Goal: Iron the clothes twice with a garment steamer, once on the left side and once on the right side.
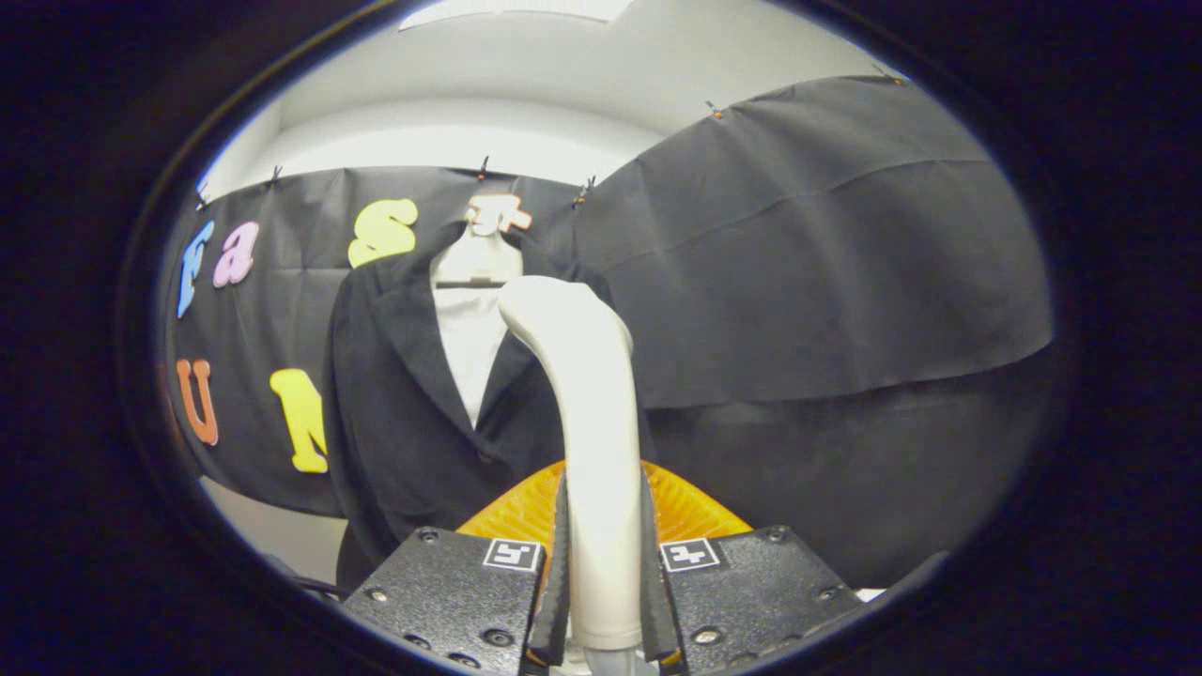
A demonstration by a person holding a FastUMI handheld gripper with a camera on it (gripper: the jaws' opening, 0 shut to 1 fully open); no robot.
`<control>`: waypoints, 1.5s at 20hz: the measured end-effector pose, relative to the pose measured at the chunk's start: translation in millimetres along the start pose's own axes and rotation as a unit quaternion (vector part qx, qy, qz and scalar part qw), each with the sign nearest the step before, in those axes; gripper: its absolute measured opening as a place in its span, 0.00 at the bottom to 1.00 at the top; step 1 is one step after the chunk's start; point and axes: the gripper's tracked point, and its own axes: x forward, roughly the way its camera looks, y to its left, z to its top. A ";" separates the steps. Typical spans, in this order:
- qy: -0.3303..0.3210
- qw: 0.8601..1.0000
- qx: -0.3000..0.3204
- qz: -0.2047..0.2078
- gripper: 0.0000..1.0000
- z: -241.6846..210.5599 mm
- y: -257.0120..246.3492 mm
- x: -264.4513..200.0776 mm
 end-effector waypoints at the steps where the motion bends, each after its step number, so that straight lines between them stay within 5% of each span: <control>1: -0.005 1.000 0.000 -0.001 0.33 4.7 -4.0 15.2; 10: -0.060 0.997 0.008 0.045 0.33 58.3 -2.6 113.3; 17: -0.112 0.992 -0.012 0.061 0.33 103.0 19.1 144.5; 30: -0.068 0.992 -0.105 0.031 0.33 39.6 27.1 144.6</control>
